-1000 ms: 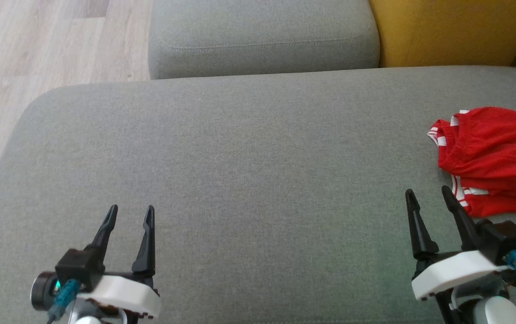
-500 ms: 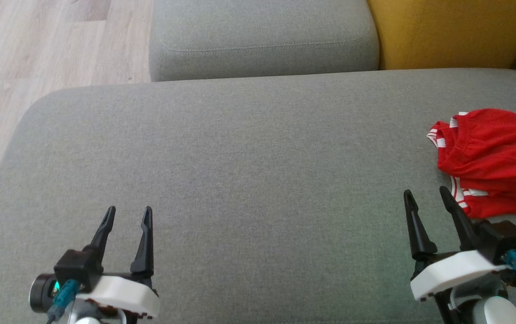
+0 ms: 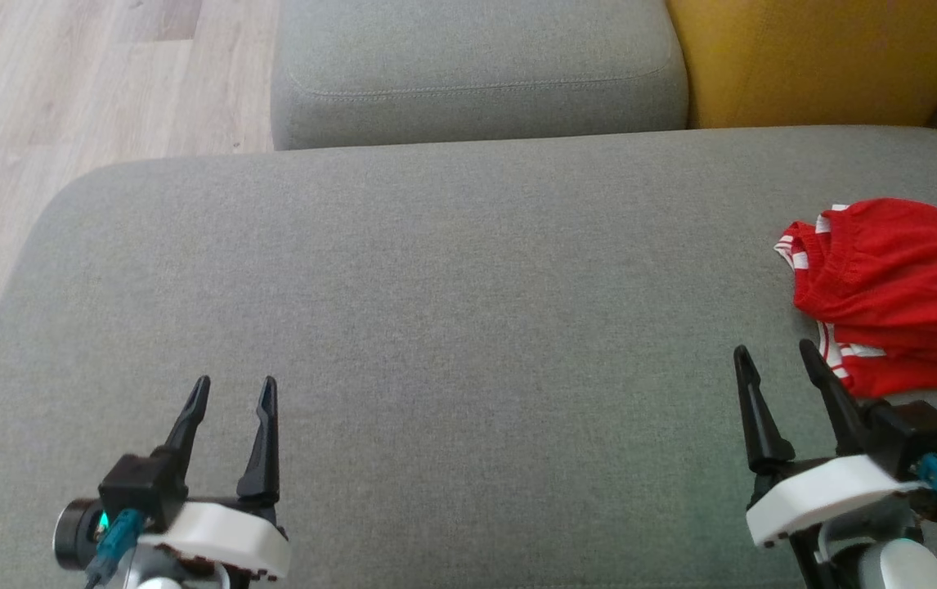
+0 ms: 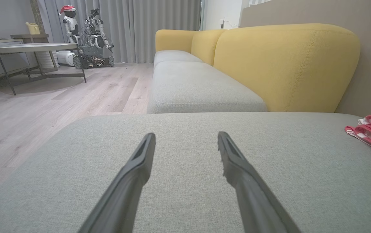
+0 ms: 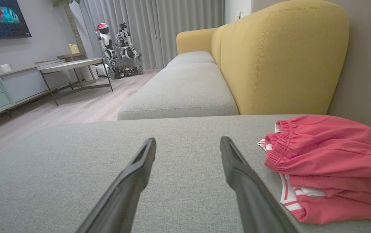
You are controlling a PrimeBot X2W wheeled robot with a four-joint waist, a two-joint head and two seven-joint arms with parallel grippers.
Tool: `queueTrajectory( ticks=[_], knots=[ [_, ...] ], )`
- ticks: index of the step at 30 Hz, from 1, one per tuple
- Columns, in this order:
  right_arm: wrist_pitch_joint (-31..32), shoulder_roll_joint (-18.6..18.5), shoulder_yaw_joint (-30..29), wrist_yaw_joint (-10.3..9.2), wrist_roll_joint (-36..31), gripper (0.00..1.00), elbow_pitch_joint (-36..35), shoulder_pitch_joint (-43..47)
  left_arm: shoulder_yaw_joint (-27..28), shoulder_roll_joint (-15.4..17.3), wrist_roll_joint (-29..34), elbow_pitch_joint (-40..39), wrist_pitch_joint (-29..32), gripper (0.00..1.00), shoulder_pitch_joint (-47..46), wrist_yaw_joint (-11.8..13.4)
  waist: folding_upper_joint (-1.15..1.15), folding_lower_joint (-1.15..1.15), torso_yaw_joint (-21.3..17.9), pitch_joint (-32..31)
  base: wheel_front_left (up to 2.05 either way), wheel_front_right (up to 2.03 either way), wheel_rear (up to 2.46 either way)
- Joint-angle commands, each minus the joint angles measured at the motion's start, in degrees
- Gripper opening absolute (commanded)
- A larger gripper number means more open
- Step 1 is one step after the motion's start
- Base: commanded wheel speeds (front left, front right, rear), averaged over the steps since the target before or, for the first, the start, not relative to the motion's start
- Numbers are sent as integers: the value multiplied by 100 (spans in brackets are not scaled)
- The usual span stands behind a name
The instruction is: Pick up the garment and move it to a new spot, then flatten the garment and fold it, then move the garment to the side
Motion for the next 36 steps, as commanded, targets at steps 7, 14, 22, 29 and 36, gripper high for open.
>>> queueTrajectory(
  ticks=[7,14,22,29,36],
  knots=[
    [5,0,4,0,2,0,110,4,-32,-9,-27,102,25,0,74,-6,0,0,8,-11,0,0,0],
    [2,-18,-4,0,498,0,262,-25,51,-70,-474,219,121,0,74,-77,0,0,-2,5,0,0,0],
    [9,-45,-26,-1,1064,0,344,-101,172,-104,-985,274,237,0,-4,-166,0,0,-14,24,0,0,0],
    [16,-61,-45,-1,1484,0,400,-154,264,-132,-1365,313,324,0,-61,-232,0,0,-22,37,0,0,0],
    [26,-77,-70,-1,1968,0,463,-213,373,-165,-1805,354,427,0,-125,-309,0,0,-32,53,0,0,0]
  ],
)
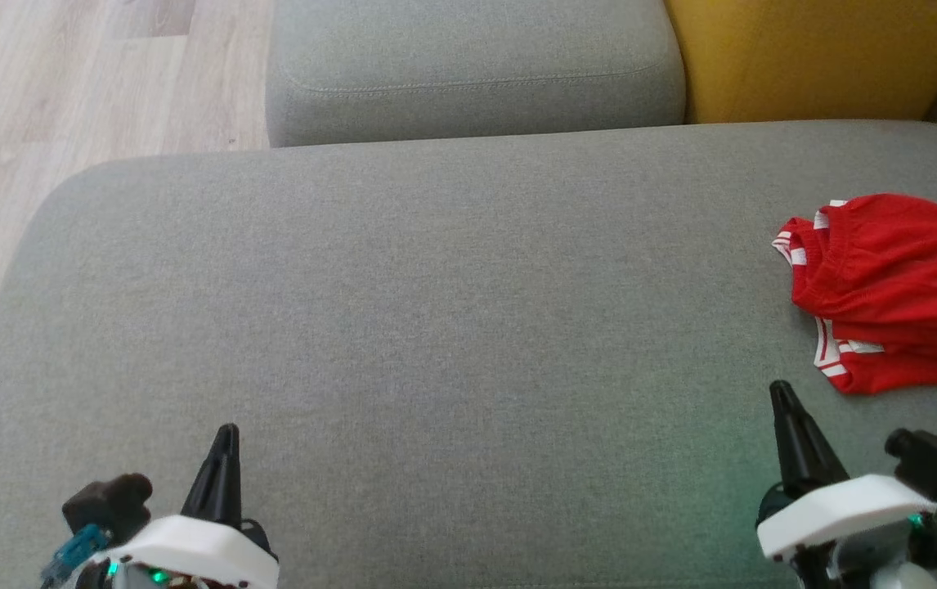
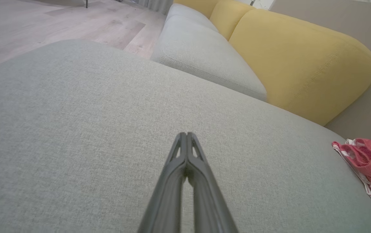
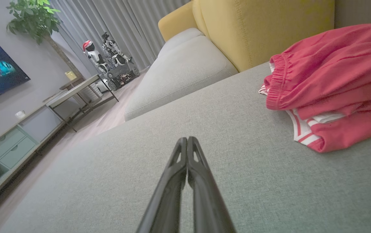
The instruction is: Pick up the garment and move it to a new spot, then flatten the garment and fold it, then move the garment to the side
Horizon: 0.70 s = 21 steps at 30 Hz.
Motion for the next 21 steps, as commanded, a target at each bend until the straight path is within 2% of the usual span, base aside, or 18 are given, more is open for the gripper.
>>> queueTrajectory(
  ticks=[1,21],
  knots=[
    [-3,-80,-22,-1,141,0,-159,-327,139,33,-117,-160,14,0,-305,-54,0,0,-1,2,0,0,0],
    [40,-111,-113,-2,1515,0,20,-496,464,-73,-1368,-75,318,0,-477,-271,0,0,-30,49,0,0,0]
  ],
)
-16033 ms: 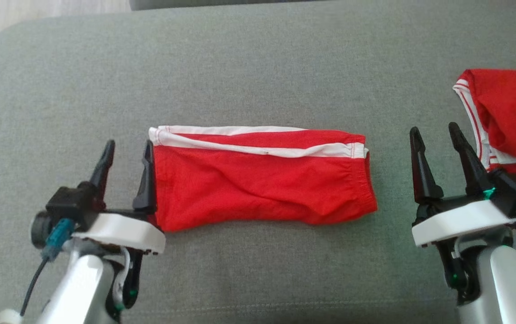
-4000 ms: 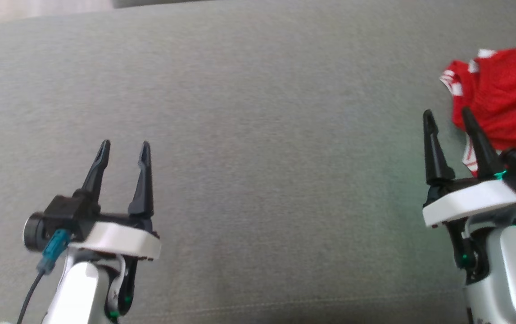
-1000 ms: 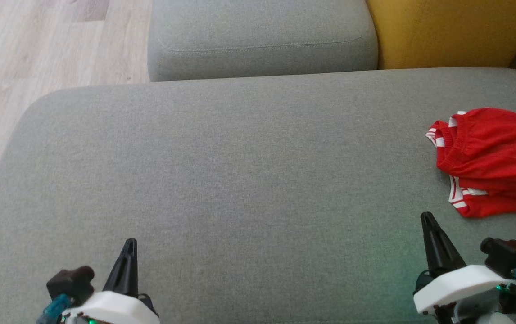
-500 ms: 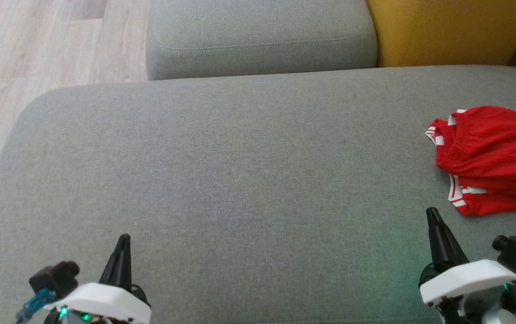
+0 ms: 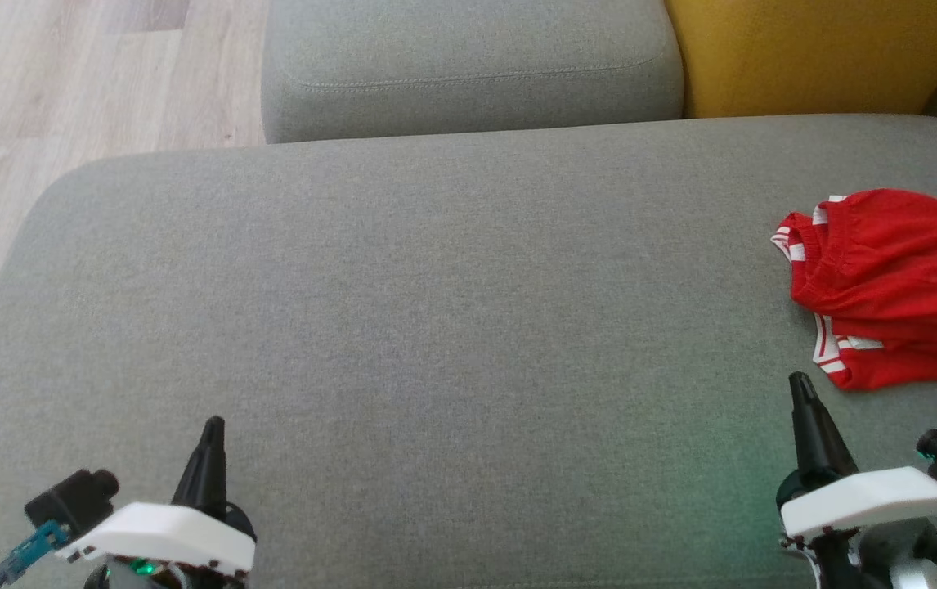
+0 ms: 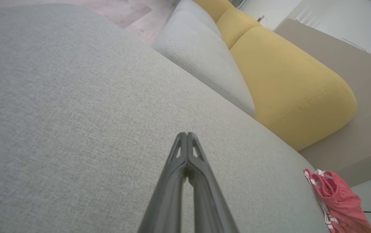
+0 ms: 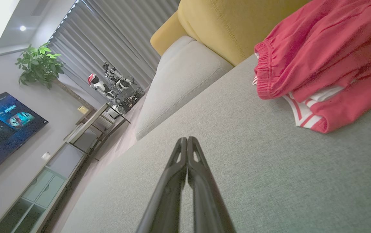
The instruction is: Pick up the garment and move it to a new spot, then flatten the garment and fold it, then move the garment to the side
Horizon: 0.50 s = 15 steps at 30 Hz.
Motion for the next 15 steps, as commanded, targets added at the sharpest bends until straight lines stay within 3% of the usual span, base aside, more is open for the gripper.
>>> queueTrajectory(
  ticks=[1,15],
  knots=[
    [15,-106,9,-2,217,0,-141,-349,197,14,-190,-136,30,0,-368,-57,0,0,-2,4,0,0,0],
    [53,-118,-62,-2,1098,0,-23,-460,415,-60,-995,-75,233,0,-482,-198,0,0,-21,35,0,0,0]
  ],
)
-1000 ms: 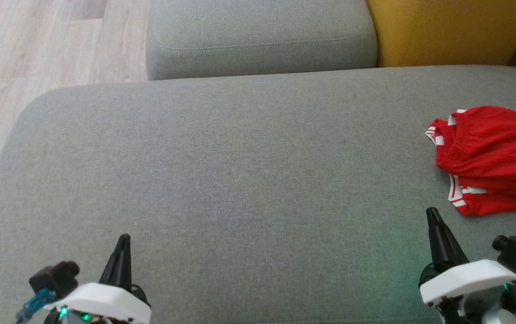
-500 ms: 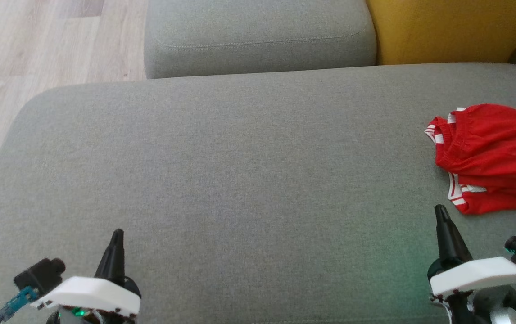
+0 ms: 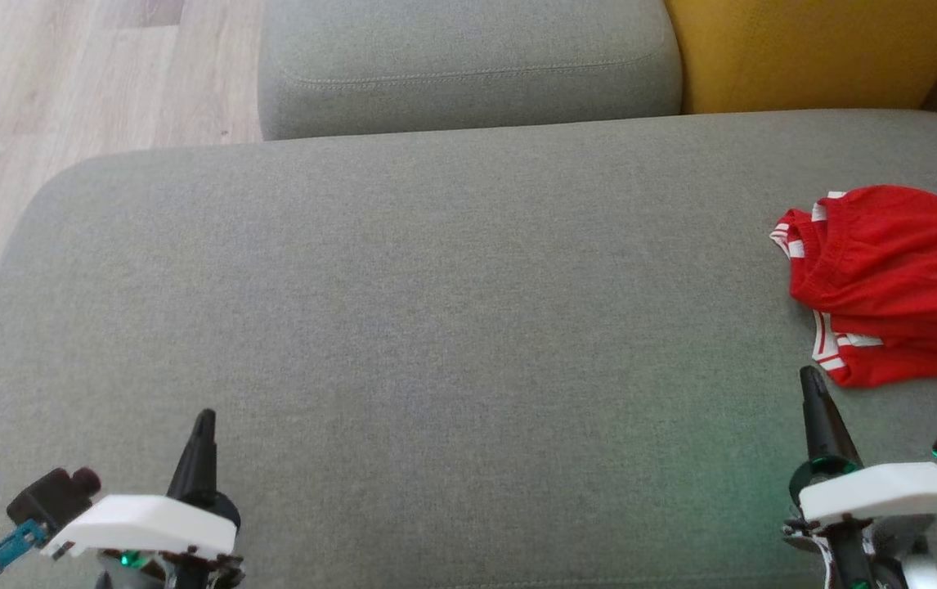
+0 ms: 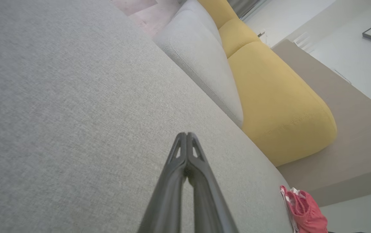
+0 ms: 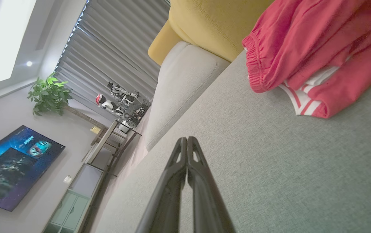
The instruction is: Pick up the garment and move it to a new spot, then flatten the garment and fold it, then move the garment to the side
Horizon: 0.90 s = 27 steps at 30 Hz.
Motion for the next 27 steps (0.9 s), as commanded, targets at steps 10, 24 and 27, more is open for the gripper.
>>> queueTrajectory(
  ticks=[10,24,27],
  knots=[
    [38,-121,-40,-2,770,0,-85,-414,319,-26,-692,-122,186,0,-450,-176,0,0,-14,23,0,0,0],
    [88,-125,-129,-3,1711,0,43,-535,561,-112,-1555,-54,411,0,-574,-327,0,0,-34,56,0,0,0],
    [99,-125,-149,-3,1912,0,71,-561,614,-131,-1739,-40,460,0,-601,-360,0,0,-39,63,0,0,0]
  ],
)
